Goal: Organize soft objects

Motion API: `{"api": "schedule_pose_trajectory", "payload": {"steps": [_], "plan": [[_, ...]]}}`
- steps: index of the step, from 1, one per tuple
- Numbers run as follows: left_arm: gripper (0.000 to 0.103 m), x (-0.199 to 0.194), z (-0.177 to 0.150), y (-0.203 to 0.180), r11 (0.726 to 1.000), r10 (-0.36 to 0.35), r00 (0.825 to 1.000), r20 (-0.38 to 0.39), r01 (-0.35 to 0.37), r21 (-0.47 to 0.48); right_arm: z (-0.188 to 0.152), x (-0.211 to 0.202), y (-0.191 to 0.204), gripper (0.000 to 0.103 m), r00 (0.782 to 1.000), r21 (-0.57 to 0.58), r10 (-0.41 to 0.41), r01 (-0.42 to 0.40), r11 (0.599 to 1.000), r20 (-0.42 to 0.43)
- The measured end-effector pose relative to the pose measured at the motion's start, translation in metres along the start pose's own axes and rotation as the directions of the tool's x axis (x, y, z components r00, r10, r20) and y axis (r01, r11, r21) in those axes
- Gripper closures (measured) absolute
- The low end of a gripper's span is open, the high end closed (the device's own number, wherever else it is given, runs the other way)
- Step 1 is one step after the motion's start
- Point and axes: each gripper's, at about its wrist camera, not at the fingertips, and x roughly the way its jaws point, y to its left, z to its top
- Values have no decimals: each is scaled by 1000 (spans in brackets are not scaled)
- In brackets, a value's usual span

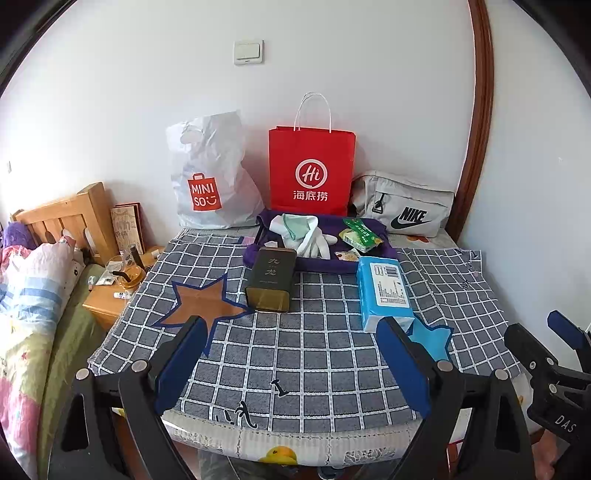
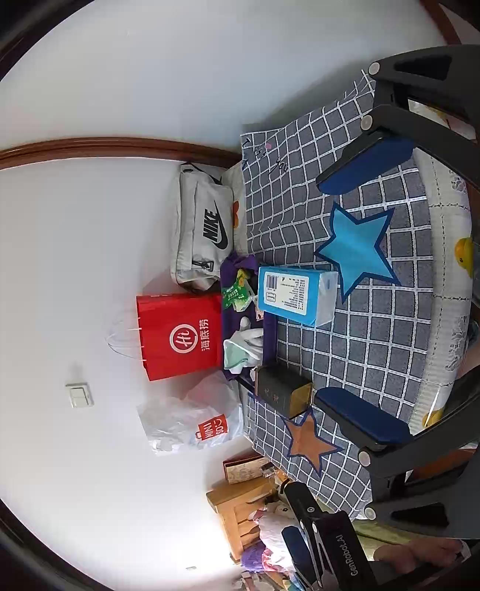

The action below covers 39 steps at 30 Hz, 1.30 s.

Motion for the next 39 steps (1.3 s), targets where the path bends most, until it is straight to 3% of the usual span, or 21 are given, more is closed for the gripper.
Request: {"api": "schedule_pose_trajectory", "payload": {"steps": [39], "plan": [[10,-3,-4,-3,1000,-5,1000,-2,5,14,2,-12,0,1,1000,-3,-4,5,1000,20]]}}
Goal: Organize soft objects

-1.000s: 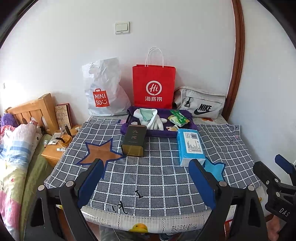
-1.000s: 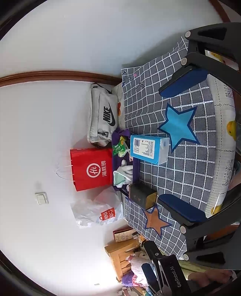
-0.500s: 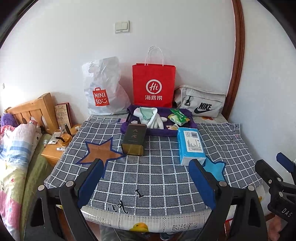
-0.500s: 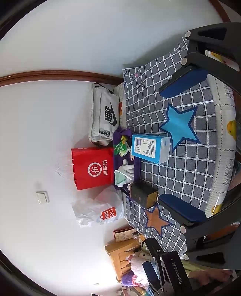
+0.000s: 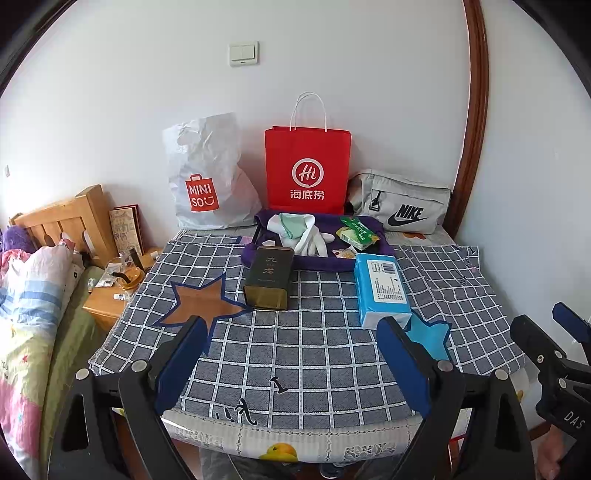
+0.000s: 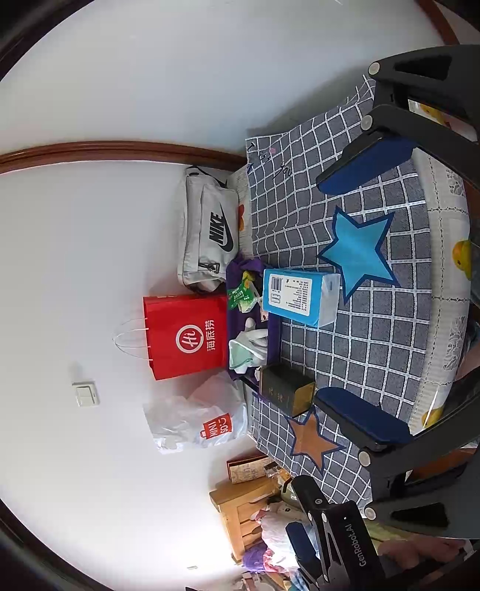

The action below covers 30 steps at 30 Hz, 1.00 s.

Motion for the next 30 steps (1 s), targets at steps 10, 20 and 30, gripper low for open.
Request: {"api": "schedule_pose_trajectory", "payload": {"steps": [10,20,30], "plan": [[10,0,0,0,1000,-1,1000,0,1,-1,1,0,-1,1,1000,1,0,-1,1000,2],[10,0,0,0,1000,-1,1000,-1,1,-1,-1,-1,2,1,1000,1,3,-3,1000,3],[10,0,-1,0,1000,0,1000,-2,0,-3,-2,-3,4,1,1000,1,4,-4,1000,5]]}}
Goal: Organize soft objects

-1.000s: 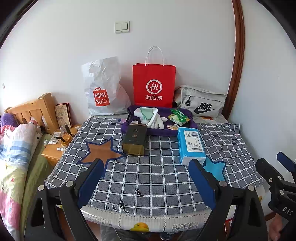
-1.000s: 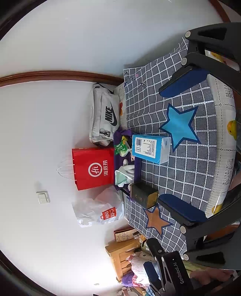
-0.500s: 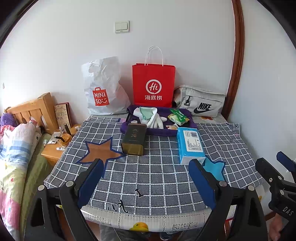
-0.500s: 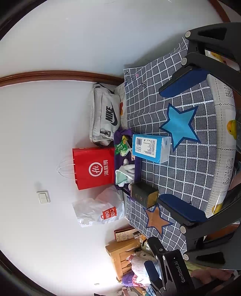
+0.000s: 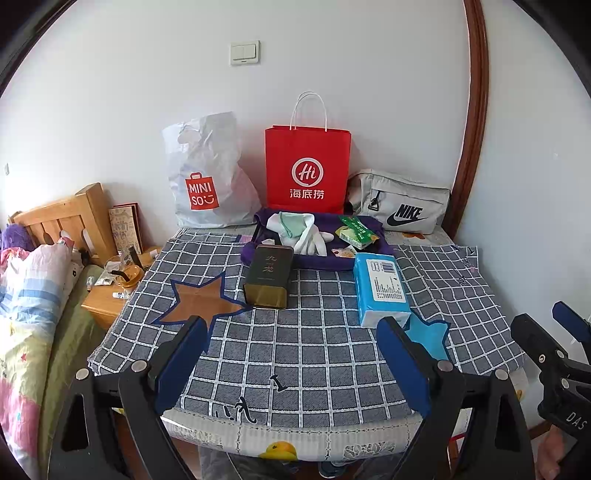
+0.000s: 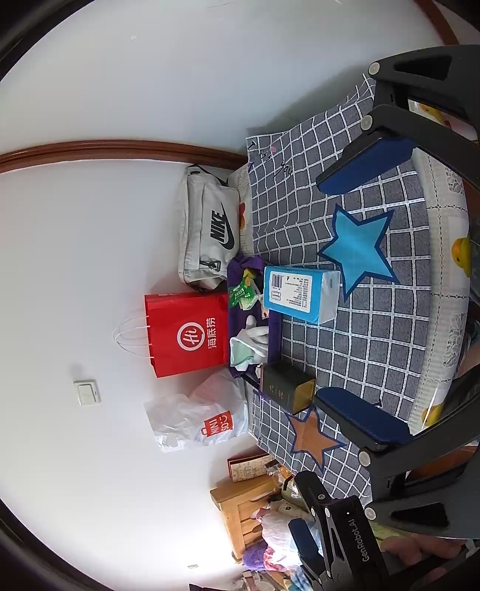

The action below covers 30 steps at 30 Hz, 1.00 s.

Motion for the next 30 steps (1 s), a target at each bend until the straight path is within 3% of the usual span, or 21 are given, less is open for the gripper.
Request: {"api": "schedule_pose_trajectory", "payload": {"steps": [30], "plan": [[10,-1,-2,0,1000,1,1000,1,-1,-6,0,-7,3,1,1000,-3,7,-7,1000,7]]}}
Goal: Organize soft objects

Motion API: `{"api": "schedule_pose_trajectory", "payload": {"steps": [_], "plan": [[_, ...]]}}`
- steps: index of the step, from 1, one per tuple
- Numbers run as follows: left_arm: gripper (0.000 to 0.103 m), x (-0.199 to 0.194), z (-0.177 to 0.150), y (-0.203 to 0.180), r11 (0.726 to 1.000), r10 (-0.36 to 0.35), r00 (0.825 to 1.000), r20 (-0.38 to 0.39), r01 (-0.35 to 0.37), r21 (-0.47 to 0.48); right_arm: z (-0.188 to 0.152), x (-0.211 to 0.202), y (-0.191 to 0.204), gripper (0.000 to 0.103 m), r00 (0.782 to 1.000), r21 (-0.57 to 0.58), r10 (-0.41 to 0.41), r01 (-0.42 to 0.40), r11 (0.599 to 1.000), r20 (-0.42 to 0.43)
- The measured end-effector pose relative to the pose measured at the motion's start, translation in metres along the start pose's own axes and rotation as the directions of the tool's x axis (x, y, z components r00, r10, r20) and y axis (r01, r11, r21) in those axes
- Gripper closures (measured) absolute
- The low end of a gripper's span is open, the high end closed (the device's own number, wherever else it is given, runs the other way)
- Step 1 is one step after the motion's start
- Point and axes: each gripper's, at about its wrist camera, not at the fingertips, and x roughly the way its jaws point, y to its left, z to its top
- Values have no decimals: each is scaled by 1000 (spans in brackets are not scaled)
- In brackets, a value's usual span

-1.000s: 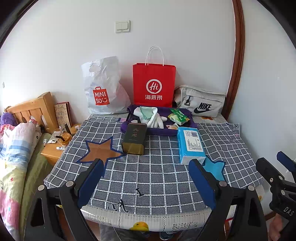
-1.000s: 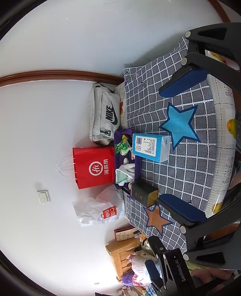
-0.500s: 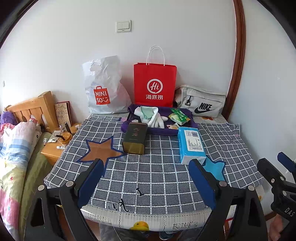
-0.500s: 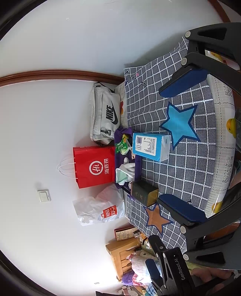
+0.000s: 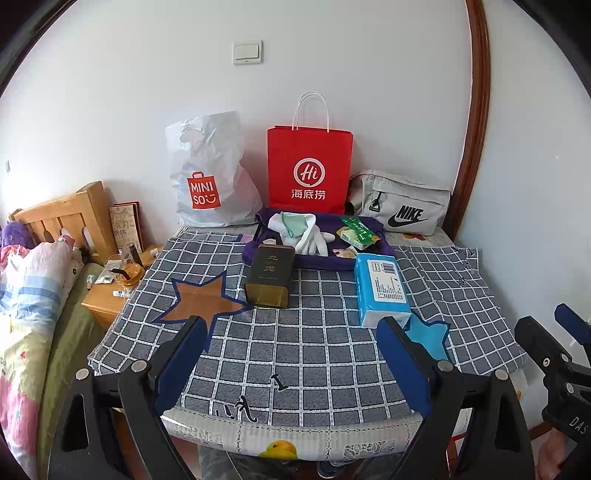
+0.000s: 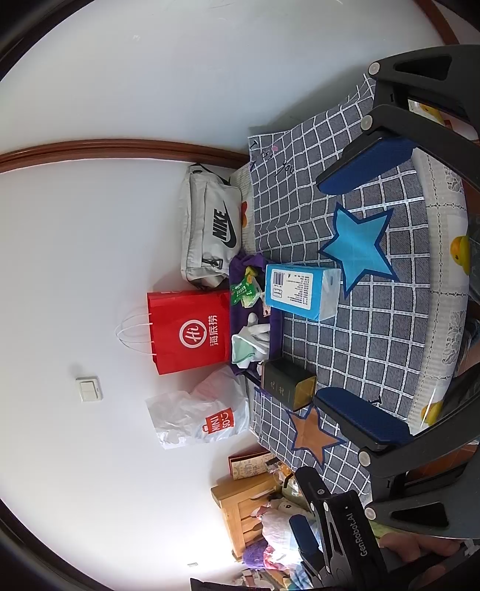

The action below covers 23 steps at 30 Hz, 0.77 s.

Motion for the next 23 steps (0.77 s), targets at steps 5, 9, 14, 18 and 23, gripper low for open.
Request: {"api": "schedule_pose_trajectory", "payload": {"steps": [5,9,14,18,23], "plan": [[10,0,-1,-1,1000,0,1000,1,0,-2,1,0,0,1,1000,0,0,0,1000,1],[10,0,-1,0,1000,1,1000,1,-1,-2,1,-1,0,1,1000,0,1,-1,1000,2],[10,-1,-1,-1,1000,3,1000,5,-3,-1,1,-1,0,1,1000,1,1,-1,1000,3],[10,-2,-1,-1,1000,5,1000,7,-5,-1,1,-2,1,1,1000,0,2,-2,1000,4],[10,-1,1,-4,1000,5,1000,4,-5,0,1,-1,1,1,1000,-2,2,-2,1000,4]]}}
